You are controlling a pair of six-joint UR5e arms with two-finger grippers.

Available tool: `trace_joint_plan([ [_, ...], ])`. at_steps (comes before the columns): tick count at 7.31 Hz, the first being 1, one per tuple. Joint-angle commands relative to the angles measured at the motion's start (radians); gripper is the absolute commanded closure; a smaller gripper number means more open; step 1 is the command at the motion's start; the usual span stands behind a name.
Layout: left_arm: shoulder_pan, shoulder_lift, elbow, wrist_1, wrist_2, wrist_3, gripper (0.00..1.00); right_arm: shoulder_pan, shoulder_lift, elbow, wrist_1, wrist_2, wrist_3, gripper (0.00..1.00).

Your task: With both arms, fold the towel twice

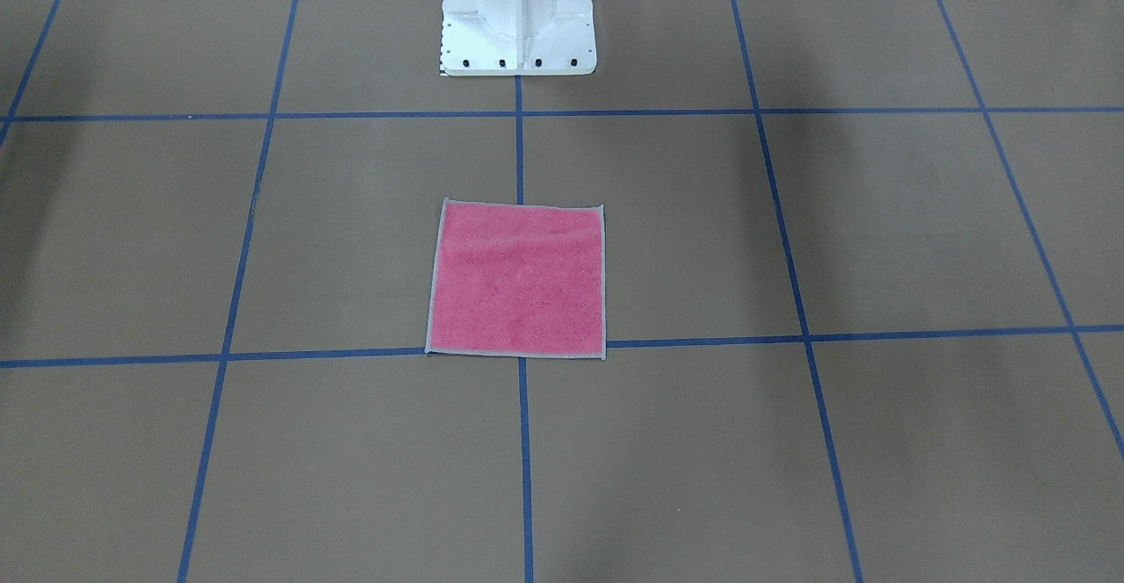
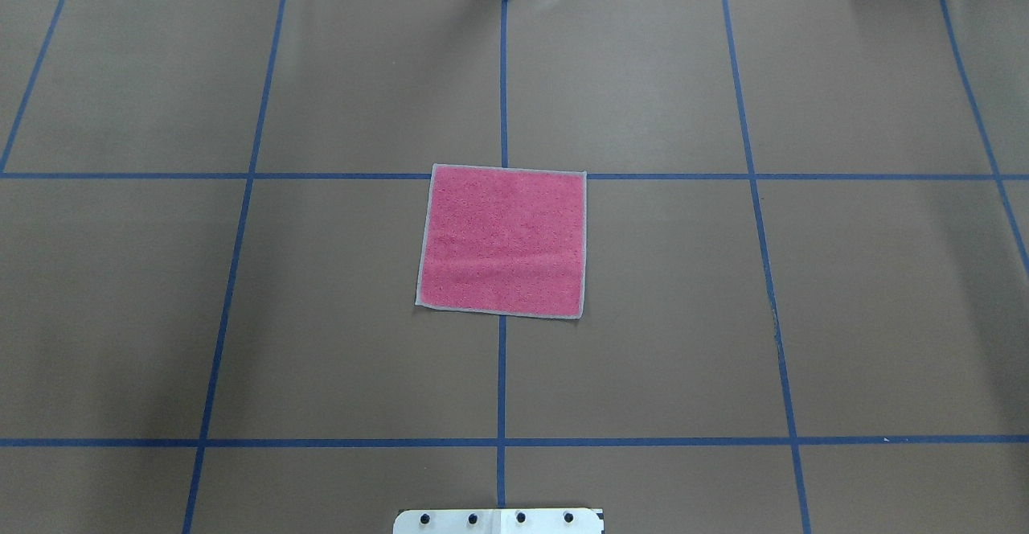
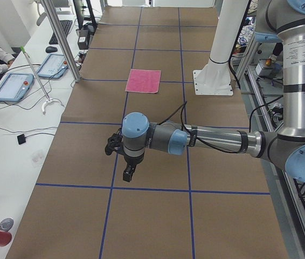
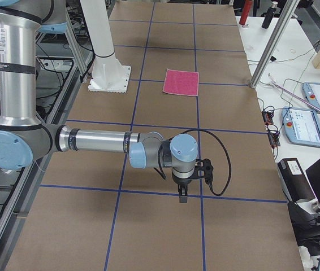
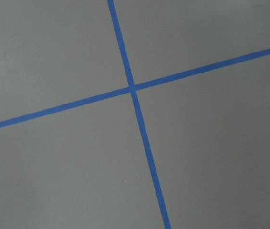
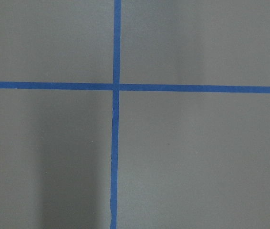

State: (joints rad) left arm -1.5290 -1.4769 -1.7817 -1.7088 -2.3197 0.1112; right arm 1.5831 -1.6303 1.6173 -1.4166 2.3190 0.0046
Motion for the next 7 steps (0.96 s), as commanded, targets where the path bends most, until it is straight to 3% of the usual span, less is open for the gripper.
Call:
trace_joint_plan([
  [1,0.003,-0.08,0.001,-0.089,-0.004,-0.002,0.0,0.0,0.003,0.006,0.147,0.002,0.012,0.0],
  [3,0.051,-0.123,-0.002,-0.094,-0.006,-0.034,0.0,-0.006,0.012,0.073,0.146,0.064,0.058,0.0],
  [6,0.241,-0.158,-0.045,-0.265,-0.101,-0.297,0.0,-0.174,0.0,0.261,0.174,0.069,0.477,0.0],
  [7,0.336,-0.196,-0.059,-0.302,-0.099,-0.47,0.0,-0.242,-0.005,0.291,0.273,0.066,0.687,0.0],
])
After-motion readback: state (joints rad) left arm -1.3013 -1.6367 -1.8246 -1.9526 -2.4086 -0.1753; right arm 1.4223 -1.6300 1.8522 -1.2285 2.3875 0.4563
